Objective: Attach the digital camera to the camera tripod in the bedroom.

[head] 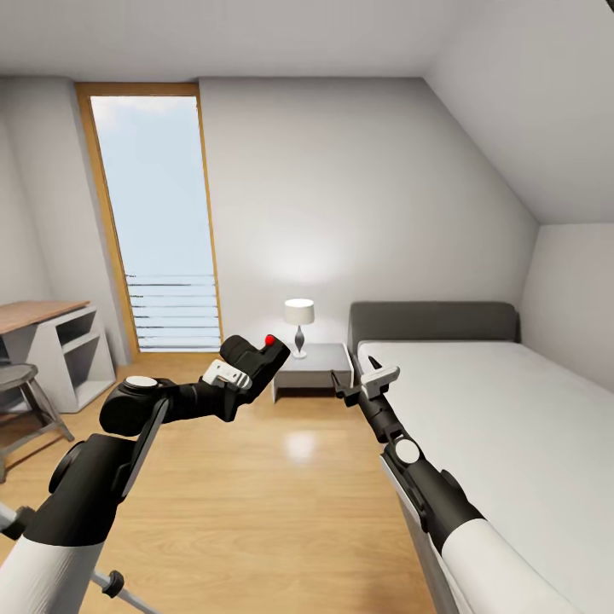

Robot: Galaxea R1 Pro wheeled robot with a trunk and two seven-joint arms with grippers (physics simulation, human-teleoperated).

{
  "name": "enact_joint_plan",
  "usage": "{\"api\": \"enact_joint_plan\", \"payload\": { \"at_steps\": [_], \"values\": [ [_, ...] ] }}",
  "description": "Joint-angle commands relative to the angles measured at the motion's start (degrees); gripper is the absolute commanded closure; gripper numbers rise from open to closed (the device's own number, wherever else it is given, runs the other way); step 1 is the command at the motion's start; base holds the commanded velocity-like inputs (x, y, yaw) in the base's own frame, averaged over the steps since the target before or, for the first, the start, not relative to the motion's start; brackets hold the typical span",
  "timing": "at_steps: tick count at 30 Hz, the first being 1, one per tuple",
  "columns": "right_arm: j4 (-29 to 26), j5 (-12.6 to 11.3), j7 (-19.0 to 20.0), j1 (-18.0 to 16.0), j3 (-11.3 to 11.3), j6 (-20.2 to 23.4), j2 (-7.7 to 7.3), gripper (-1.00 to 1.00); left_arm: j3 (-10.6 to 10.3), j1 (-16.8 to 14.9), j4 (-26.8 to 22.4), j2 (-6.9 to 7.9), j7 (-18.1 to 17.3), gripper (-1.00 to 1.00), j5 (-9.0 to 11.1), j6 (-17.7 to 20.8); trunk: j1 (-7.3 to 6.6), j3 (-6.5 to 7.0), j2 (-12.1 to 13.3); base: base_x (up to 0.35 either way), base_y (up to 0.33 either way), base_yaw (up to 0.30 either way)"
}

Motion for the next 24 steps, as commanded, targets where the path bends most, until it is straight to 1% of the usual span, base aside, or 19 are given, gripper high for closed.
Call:
{"api": "enact_joint_plan", "payload": {
  "at_steps": [1,24],
  "values": [
    [0.1,0.4,-0.1,0.0,0.0,-0.1,0.02,-1.00,0.0,-0.1,0.0,0.01,-0.7,1.00,-0.6,0.1,-0.23,0.12,0.4,0.000,0.000,0.000],
    [0.5,0.4,-0.1,0.0,0.0,-0.1,0.02,-1.00,0.0,-0.1,0.0,-0.04,-0.7,1.00,-0.6,0.1,-5.28,4.25,9.6,0.000,0.000,0.000]
  ]
}}
